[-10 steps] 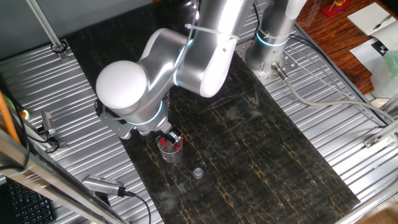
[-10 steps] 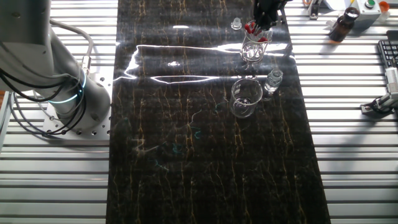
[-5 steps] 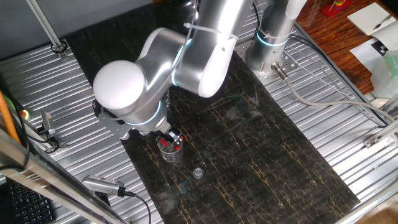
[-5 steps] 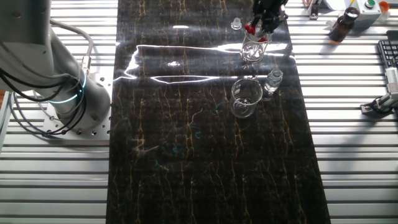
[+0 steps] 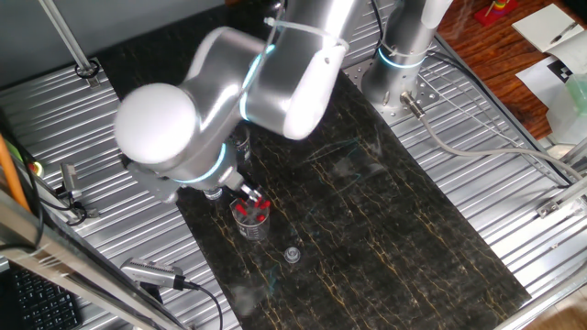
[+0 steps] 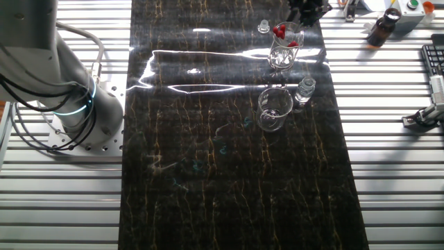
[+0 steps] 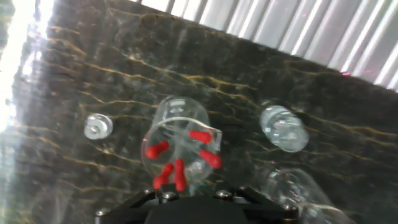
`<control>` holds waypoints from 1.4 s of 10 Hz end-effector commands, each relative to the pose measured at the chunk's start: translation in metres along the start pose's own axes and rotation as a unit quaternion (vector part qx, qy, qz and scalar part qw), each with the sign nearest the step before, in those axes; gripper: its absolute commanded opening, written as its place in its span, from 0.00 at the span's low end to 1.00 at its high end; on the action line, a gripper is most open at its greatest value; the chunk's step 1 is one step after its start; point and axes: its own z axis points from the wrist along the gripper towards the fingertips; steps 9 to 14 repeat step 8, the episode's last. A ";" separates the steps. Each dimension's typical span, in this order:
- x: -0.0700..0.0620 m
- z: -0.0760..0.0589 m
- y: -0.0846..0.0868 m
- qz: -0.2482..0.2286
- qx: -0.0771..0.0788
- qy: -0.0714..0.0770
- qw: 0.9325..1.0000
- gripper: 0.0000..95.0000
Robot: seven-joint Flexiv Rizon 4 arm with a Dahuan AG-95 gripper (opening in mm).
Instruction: Transfer liquid using a dropper
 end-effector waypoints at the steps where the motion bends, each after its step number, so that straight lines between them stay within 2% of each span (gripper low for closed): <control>1: 0.015 -0.018 -0.030 0.011 -0.001 0.005 1.000 0.00; 3: 0.034 -0.026 -0.053 0.017 -0.001 0.001 1.000 0.00; 4: 0.053 -0.030 -0.064 0.038 -0.009 -0.002 0.999 0.00; 6: 0.084 -0.026 -0.063 0.049 -0.008 -0.004 0.999 0.00; 7: 0.092 -0.024 -0.062 0.044 -0.008 -0.008 0.999 0.00; 8: 0.099 -0.023 -0.061 0.038 -0.016 -0.013 0.999 0.00; 14: 0.099 -0.023 -0.061 0.038 -0.016 -0.013 0.999 0.00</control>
